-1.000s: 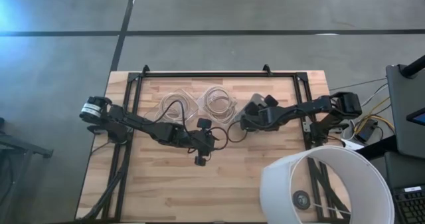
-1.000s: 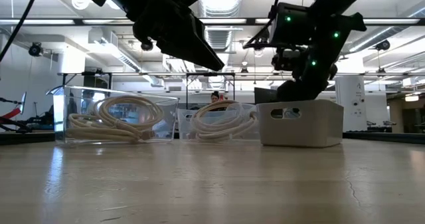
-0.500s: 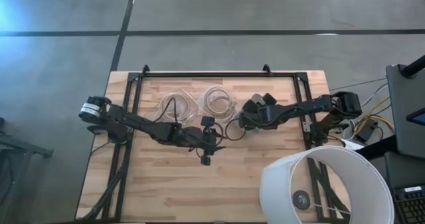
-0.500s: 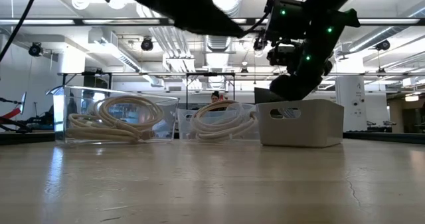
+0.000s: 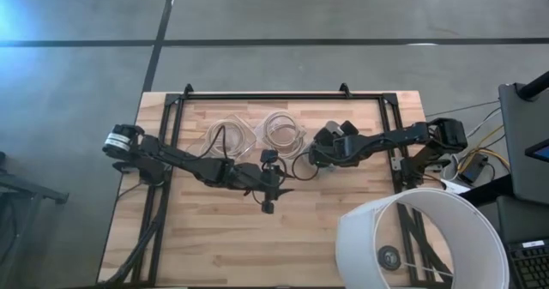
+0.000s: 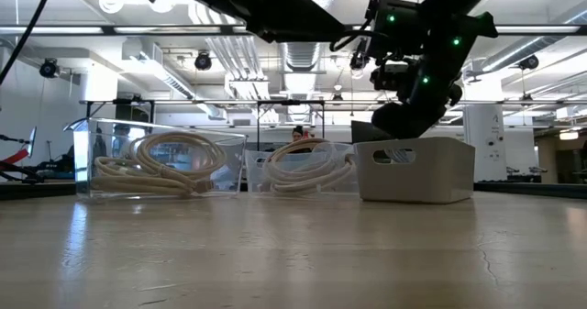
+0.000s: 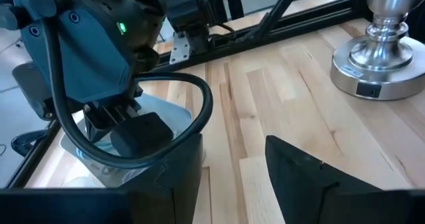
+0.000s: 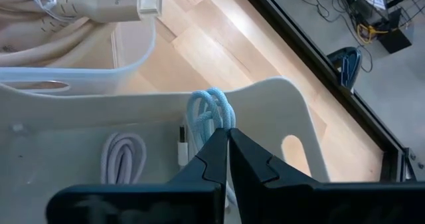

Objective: Pick & Place USB Port
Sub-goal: Put the blue charger cable into the white bin, then return to Home Position

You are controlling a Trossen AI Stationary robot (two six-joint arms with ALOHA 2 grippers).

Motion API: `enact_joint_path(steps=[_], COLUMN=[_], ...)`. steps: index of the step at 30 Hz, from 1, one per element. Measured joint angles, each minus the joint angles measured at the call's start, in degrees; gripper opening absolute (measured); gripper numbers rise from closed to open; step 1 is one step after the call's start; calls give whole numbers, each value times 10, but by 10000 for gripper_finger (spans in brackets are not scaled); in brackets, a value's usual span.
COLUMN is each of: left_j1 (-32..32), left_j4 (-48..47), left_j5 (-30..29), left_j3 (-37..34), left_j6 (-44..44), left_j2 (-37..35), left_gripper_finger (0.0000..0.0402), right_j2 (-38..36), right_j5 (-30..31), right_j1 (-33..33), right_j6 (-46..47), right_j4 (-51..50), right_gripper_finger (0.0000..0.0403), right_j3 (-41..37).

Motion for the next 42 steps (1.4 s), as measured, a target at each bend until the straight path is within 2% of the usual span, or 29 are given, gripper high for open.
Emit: enact_joint_path(steps=[6, 15, 20, 30, 34, 39, 42], left_j1=[0, 0, 0, 0, 0, 0, 0], left_j4=[1, 2, 2, 2, 2, 1, 1], left_j5=[0, -3, -2, 0, 2, 1, 0], left_j3=[0, 0, 0, 0, 0, 0, 0], left_j6=[0, 0, 0, 0, 0, 0, 0], left_j2=[0, 0, 0, 0, 0, 0, 0], left_gripper_finger=[170, 170, 170, 170, 170, 170, 170], right_j2=[0, 0, 0, 0, 0, 0, 0], right_j5=[0, 0, 0, -11, -52, -118, -127], right_j1=[0, 0, 0, 1, 0, 1, 1], right_j6=[6, 10, -1, -19, -80, -208, -235], right_j4=[-6, -8, -12, -17, -20, -20, -19], right_gripper_finger=[29, 132, 161, 157, 149, 141, 138], right_j3=[0, 0, 3, 50, 86, 137, 163])
